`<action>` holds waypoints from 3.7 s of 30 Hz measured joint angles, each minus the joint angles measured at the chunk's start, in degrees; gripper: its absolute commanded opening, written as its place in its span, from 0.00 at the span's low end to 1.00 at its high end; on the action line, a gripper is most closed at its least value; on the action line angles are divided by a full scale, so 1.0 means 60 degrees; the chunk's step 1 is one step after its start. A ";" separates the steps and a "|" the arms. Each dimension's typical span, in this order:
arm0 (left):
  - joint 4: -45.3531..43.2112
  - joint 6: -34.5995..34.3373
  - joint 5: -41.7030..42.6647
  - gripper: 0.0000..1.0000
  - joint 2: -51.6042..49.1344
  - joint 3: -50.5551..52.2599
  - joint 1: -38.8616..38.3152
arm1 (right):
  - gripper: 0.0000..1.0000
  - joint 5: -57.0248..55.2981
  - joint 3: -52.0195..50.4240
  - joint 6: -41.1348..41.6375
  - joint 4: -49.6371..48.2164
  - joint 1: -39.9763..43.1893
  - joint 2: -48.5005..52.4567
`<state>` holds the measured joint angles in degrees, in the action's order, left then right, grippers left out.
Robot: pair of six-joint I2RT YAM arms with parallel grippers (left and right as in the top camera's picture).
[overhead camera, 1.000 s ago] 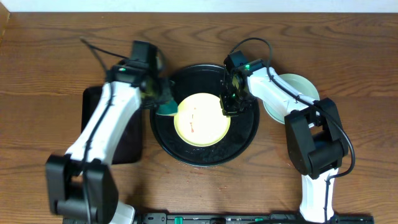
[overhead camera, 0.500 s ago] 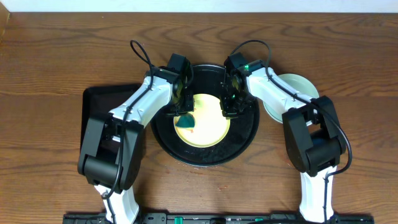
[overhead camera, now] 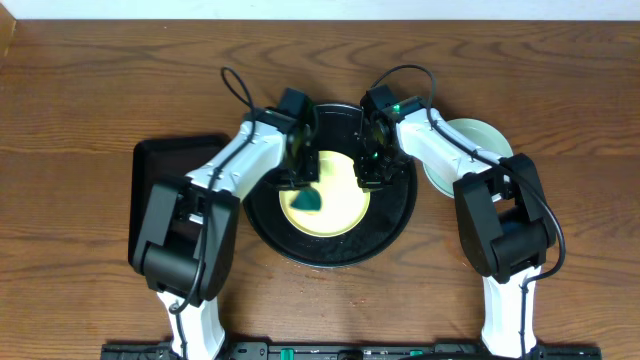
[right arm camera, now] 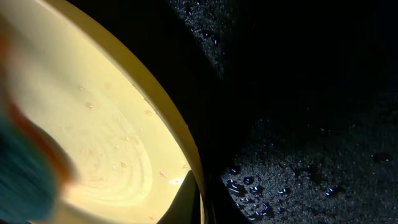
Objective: Clean dirty plates on tray and stack at the side
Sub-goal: 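Bring the held sponge over the yellow plate with the left gripper, then scrub the yellow plate with the sponge while the right gripper holds it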
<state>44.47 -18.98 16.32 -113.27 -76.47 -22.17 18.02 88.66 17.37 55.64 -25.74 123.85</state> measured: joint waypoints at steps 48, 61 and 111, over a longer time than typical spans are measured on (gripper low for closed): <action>-0.0525 -0.0940 0.0364 0.08 -0.0149 0.0029 -0.0437 | 0.02 0.0255 0.0000 0.0000 -0.0029 0.0000 0.0047; 0.1934 -0.0372 -0.1315 0.07 -0.0160 -0.0601 0.0721 | 0.02 0.0310 0.0000 0.0000 -0.0033 0.0000 0.0051; -0.0168 -0.1650 -0.0590 0.07 -0.0160 -0.0175 -0.1341 | 0.02 0.0295 0.0000 0.0000 0.0040 0.0000 0.0055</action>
<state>43.46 -28.88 12.78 -114.24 -77.52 -30.22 19.79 88.66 17.37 55.88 -25.74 124.18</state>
